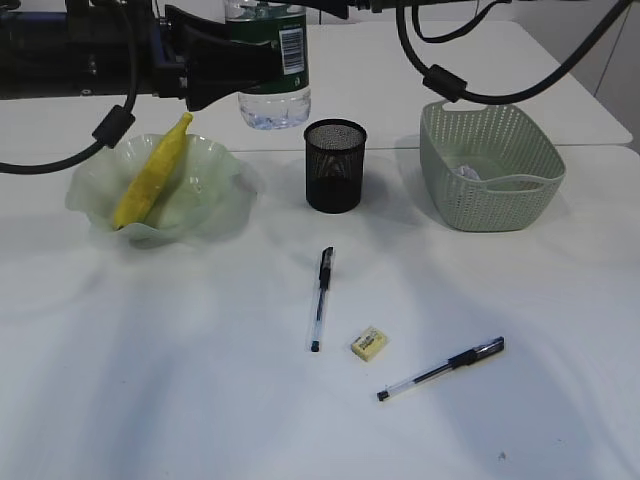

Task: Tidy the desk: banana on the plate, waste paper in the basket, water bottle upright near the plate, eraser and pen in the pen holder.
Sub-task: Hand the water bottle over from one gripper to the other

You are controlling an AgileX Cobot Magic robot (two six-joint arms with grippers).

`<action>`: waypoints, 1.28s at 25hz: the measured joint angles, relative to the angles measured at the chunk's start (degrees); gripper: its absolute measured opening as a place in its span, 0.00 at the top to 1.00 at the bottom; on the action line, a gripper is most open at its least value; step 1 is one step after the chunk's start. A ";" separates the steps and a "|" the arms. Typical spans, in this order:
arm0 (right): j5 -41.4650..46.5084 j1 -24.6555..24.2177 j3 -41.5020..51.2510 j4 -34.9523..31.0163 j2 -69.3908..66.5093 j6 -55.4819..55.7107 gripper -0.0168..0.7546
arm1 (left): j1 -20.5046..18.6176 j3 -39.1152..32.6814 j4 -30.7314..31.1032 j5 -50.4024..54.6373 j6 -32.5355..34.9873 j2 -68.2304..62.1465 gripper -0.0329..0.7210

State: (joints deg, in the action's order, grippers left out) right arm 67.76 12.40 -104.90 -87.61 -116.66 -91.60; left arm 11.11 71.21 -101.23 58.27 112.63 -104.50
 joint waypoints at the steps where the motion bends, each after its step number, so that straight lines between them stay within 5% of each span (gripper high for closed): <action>1: 0.00 0.03 0.00 0.00 0.00 0.00 0.51 | 0.00 0.12 0.00 0.08 -0.41 0.00 0.17; 32: 0.53 0.14 0.00 0.00 0.00 0.22 0.51 | 3.32 4.29 0.06 -2.65 -3.31 -0.11 0.18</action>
State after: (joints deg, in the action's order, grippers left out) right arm 68.29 12.54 -104.90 -87.61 -116.66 -91.38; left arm 14.43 75.49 -101.17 55.62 109.31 -104.61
